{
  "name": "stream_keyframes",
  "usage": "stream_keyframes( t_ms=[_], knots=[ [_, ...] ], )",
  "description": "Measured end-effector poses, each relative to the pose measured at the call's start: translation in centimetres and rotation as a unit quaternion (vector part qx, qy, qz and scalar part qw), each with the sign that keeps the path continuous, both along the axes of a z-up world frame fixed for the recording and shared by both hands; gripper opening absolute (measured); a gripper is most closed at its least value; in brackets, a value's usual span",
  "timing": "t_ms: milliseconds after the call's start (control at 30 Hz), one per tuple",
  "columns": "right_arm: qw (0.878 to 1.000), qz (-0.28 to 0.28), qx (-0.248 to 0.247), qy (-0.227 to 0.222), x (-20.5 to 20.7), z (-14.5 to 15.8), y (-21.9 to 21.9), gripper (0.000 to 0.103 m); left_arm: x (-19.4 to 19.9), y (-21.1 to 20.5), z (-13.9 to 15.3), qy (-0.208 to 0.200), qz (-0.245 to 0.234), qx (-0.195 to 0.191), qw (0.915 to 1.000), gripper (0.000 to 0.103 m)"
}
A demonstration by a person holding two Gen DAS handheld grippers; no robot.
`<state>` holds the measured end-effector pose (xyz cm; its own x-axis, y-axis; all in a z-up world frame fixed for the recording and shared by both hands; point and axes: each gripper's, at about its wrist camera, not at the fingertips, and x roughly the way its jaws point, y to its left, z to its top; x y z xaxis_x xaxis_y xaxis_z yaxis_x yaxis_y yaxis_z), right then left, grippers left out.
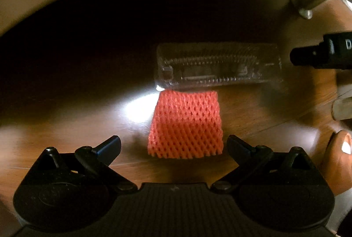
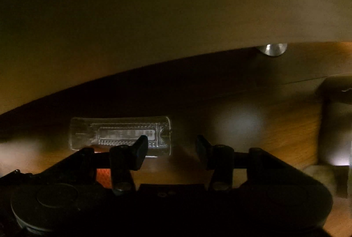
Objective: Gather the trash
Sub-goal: 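Move both tools back down toward the red foam net on the floor, then grasp the red foam net with the left tool while the right tool grasps the clear plastic tray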
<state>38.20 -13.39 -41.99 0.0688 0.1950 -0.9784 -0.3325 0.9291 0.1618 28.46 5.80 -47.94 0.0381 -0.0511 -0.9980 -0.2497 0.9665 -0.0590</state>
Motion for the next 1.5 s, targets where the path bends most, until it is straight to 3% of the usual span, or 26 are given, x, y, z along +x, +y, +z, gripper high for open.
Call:
stream_keyframes(
  t_ms=[400,633,700,733,767,800,933,1033,1067,1167,1500],
  knots=[
    [1.0,0.02,-0.011,0.008,0.5,-3.4,1.4,0.046,0.8,-0.5,-5.4,0.012,0.009,-0.018,0.9997,0.103],
    [0.999,0.025,-0.024,0.005,1.0,-4.9,2.5,0.044,1.0,-1.2,-6.1,0.01,0.003,-0.002,0.9999,0.102],
    [0.999,0.022,-0.026,0.003,0.7,-5.1,2.6,0.039,1.1,-1.7,-5.8,0.007,-0.001,0.004,1.0,0.1],
    [0.999,0.022,-0.026,0.004,0.6,-5.2,2.6,0.034,1.1,-2.0,-5.7,0.005,-0.003,0.009,0.9999,0.098],
    [0.999,0.022,-0.027,0.006,0.7,-5.4,2.7,0.018,1.1,-2.2,-5.7,0.004,-0.005,0.013,0.9999,0.096],
    [0.999,0.021,-0.027,0.007,0.7,-5.4,2.6,0.016,1.1,-2.4,-5.6,0.003,-0.008,0.018,0.9998,0.094],
    [1.0,0.011,-0.028,0.007,0.6,-5.4,2.5,0.015,1.1,-3.2,-5.2,-0.001,-0.025,0.033,0.9992,0.08],
    [1.0,0.014,-0.028,0.004,0.3,-5.1,2.6,0.014,1.2,-4.1,-4.5,-0.013,-0.054,0.034,0.9978,0.058],
    [1.0,0.014,-0.028,0.003,0.0,-4.9,2.6,0.014,1.3,-4.2,-4.4,-0.013,-0.059,0.034,0.9976,0.046],
    [0.999,0.01,-0.034,0.003,-0.5,-4.8,2.6,0.014,1.5,-4.1,-4.2,-0.003,-0.059,0.025,0.9979,0.025],
    [0.999,-0.02,-0.041,0.006,-3.1,-0.1,1.3,0.013,0.1,-3.4,0.2,0.019,-0.025,0.009,0.9995,0.022]
  ],
)
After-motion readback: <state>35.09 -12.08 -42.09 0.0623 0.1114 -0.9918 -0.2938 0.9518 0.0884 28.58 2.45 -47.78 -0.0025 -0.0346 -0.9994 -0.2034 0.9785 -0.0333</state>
